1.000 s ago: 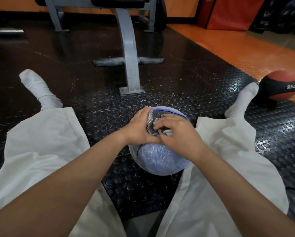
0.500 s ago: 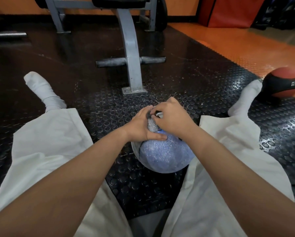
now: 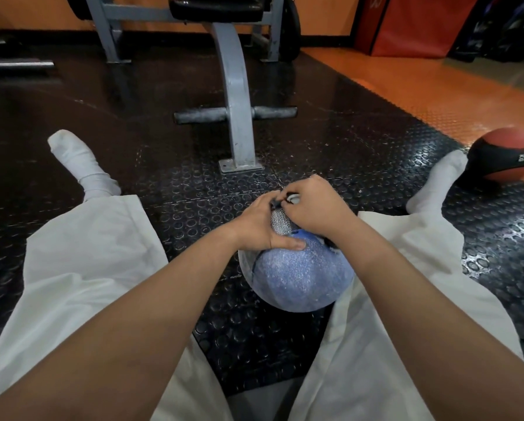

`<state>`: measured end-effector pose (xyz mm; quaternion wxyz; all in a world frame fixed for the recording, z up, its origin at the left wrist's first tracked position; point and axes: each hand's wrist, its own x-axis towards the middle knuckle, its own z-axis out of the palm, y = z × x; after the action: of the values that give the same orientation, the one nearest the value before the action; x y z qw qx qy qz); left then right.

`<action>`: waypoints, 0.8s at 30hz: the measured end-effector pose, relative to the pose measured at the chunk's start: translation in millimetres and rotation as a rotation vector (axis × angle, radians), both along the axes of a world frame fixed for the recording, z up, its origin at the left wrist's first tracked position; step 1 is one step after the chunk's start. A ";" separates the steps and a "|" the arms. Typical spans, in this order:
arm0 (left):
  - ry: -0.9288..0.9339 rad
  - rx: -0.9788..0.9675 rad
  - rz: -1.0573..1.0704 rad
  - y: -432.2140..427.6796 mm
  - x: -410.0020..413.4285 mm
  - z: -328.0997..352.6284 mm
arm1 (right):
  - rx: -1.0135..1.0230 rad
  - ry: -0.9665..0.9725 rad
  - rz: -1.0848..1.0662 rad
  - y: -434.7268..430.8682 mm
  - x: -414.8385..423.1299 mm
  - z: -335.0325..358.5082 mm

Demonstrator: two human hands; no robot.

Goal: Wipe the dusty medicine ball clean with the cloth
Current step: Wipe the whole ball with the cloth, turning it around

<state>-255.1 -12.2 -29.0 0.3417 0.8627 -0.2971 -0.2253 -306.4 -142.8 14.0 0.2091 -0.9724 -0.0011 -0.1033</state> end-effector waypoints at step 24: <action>-0.017 0.089 -0.037 -0.5 6.5 4.5 | 0.050 -0.199 0.235 -2.7 -54.9 -21.2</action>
<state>-248.6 -12.6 -24.5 0.2965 0.8731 -0.3055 -0.2373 -361.3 -145.5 -7.1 0.2428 -0.9451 -0.1330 -0.1739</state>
